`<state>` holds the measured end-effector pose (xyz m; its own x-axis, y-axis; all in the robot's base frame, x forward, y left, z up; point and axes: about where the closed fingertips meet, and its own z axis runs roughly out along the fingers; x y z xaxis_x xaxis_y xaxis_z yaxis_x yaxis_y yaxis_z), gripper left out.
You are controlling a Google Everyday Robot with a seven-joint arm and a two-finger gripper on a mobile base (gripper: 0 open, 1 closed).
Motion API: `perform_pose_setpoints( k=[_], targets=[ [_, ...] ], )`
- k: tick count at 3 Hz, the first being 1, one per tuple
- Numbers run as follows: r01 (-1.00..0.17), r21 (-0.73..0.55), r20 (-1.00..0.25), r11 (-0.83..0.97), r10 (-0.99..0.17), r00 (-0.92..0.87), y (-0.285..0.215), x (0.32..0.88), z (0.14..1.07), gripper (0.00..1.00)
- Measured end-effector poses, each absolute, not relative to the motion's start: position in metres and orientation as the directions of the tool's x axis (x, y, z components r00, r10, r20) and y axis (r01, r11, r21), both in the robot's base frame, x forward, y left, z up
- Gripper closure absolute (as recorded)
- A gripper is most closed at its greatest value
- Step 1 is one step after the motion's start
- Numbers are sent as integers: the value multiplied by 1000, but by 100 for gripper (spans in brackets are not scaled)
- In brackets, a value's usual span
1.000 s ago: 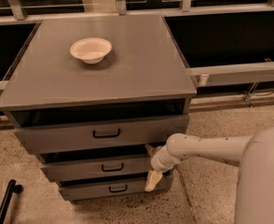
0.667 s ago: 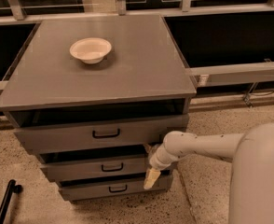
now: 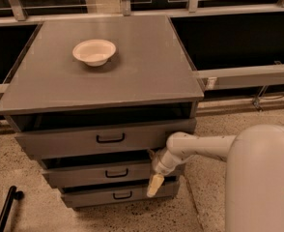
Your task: Open middle drawer
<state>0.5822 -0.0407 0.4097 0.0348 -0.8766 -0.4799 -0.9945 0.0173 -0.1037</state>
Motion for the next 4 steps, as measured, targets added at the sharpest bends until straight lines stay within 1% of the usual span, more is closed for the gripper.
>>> perform_pose_setpoints(
  k=[2, 3, 4],
  targets=[
    [-999, -2, -478, 36, -878, -30, -42, 572, 408, 0],
    [-999, -2, -478, 36, -878, -30, -42, 572, 415, 0],
    [-997, 51, -477, 52, -876, -70, -48, 552, 421, 0]
  ],
)
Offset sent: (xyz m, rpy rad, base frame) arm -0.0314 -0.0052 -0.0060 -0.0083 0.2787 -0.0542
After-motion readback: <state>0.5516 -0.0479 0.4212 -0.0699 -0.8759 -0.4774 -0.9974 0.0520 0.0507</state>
